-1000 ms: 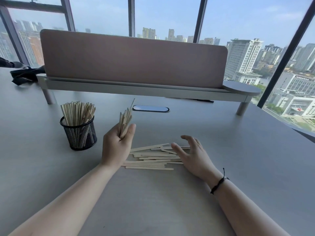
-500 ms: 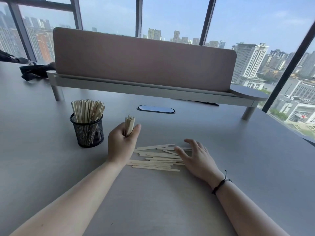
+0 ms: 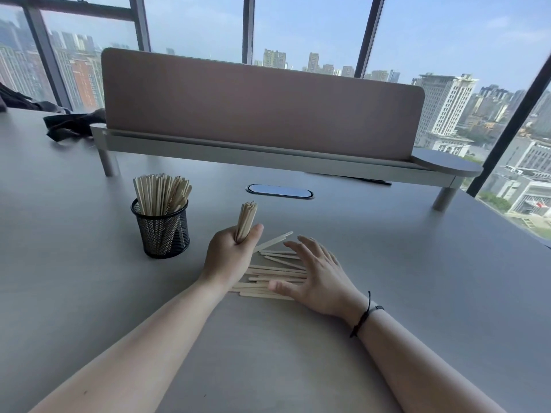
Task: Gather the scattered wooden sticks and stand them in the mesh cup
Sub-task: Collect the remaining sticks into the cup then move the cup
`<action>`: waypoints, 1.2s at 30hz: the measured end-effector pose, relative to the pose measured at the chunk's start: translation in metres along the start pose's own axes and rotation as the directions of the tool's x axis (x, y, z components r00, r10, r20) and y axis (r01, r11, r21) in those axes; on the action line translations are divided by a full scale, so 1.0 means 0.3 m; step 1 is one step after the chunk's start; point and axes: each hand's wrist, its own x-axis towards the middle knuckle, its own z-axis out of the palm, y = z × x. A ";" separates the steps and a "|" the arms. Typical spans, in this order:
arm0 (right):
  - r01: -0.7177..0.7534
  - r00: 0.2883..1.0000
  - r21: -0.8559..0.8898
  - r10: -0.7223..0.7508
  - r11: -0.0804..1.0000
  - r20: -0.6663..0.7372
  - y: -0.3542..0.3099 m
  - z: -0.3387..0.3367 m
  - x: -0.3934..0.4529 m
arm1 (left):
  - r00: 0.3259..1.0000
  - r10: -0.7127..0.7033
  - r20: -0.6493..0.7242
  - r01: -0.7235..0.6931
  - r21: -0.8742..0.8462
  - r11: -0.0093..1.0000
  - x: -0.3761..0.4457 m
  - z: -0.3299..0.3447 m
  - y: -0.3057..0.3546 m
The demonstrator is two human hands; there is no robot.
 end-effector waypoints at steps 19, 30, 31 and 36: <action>0.067 0.993 -0.038 -0.063 0.997 0.099 -0.009 0.024 0.032 | 0.986 -0.057 -0.156 0.028 -0.183 0.983 0.016 -0.014 -0.001; 0.064 0.996 -0.069 -0.059 0.996 0.072 -0.022 0.014 0.016 | 0.989 -0.059 -0.133 0.033 -0.193 0.981 0.014 -0.014 -0.007; 0.070 0.995 -0.074 -0.064 0.995 0.075 -0.024 0.011 0.015 | 0.990 -0.064 -0.129 0.038 -0.192 0.981 0.015 -0.014 -0.008; 0.149 0.988 -0.093 -0.143 0.984 0.062 -0.033 0.016 0.005 | 0.990 -0.077 -0.122 0.050 -0.212 0.976 0.020 -0.016 -0.011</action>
